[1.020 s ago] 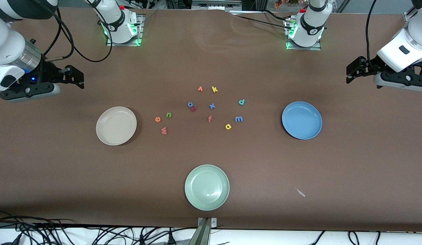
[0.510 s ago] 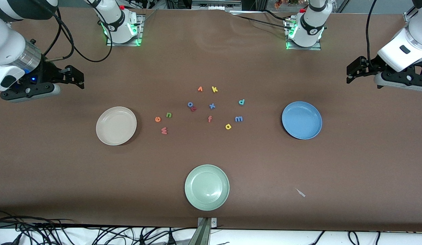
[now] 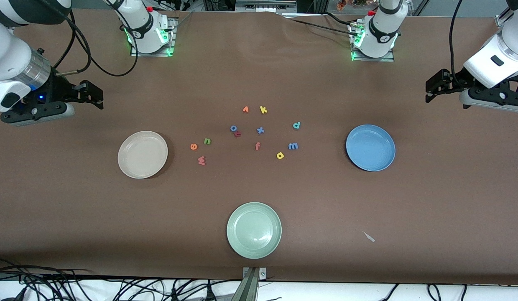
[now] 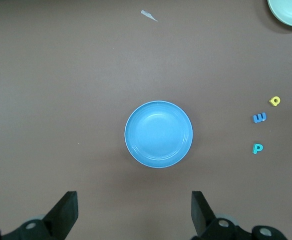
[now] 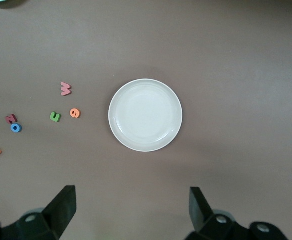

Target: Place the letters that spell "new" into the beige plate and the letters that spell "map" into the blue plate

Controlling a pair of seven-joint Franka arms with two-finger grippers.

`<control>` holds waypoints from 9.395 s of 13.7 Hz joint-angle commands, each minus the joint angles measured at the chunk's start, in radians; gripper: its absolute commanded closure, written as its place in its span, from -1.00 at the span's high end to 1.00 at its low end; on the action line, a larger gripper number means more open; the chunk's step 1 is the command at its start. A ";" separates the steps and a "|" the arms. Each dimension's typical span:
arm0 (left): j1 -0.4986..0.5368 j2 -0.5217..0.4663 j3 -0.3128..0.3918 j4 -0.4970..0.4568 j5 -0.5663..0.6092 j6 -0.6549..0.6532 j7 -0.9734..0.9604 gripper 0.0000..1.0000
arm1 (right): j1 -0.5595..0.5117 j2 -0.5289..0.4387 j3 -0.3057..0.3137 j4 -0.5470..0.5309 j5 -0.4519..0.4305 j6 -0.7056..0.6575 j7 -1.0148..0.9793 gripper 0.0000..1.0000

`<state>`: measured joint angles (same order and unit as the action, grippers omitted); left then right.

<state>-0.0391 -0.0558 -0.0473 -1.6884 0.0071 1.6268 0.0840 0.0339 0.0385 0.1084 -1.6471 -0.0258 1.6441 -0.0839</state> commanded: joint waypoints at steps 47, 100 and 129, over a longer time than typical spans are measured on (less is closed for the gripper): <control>0.002 0.024 -0.002 0.038 -0.010 -0.025 0.016 1.00 | 0.006 -0.002 0.004 -0.005 -0.017 -0.003 0.001 0.99; -0.132 0.549 -0.233 0.282 -0.082 -0.015 0.022 1.00 | 0.204 0.348 0.090 -0.410 -0.026 0.775 0.526 0.99; -0.395 0.800 -0.226 -0.004 0.293 0.631 0.511 0.50 | 0.290 0.498 0.016 -0.418 -0.103 0.928 0.653 0.21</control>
<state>-0.4329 0.7417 -0.2779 -1.6804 0.2480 2.2217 0.5790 0.3155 0.5382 0.1291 -2.0470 -0.1126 2.5543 0.5477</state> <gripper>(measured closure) 0.106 0.317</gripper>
